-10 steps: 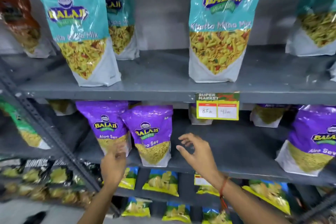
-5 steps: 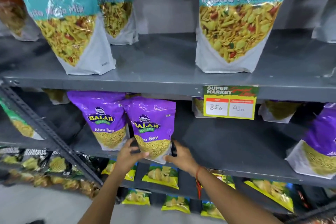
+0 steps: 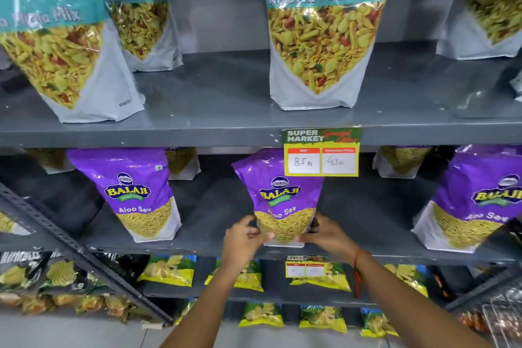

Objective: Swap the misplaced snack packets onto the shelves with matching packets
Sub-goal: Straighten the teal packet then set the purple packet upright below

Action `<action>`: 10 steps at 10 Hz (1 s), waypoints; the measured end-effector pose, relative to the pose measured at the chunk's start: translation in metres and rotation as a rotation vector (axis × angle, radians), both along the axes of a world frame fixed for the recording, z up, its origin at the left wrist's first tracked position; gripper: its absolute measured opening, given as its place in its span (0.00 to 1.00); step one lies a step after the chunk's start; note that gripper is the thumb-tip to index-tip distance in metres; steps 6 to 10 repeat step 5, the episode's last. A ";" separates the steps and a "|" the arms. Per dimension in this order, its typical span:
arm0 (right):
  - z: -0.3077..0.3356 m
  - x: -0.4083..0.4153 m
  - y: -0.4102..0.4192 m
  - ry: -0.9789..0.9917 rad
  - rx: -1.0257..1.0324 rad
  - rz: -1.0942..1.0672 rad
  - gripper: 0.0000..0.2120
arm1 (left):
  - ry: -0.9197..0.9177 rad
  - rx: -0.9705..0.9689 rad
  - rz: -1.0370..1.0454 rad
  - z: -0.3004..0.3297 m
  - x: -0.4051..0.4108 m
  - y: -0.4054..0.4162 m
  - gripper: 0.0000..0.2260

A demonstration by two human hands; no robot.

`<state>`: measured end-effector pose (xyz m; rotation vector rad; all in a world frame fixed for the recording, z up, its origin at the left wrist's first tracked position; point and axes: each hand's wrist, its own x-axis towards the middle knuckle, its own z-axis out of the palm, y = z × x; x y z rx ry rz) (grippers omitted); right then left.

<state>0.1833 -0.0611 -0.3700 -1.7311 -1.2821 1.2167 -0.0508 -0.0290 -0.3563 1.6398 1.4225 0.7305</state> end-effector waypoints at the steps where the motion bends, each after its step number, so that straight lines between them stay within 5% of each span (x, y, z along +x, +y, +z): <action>1: 0.004 0.017 -0.003 0.000 -0.019 -0.001 0.21 | 0.039 0.000 -0.008 0.002 0.021 -0.002 0.29; 5: 0.022 0.008 -0.031 -0.031 0.103 -0.096 0.32 | 0.069 0.037 0.079 0.011 0.022 -0.020 0.37; 10: 0.022 0.008 -0.031 -0.031 0.103 -0.096 0.32 | 0.069 0.037 0.079 0.011 0.022 -0.020 0.37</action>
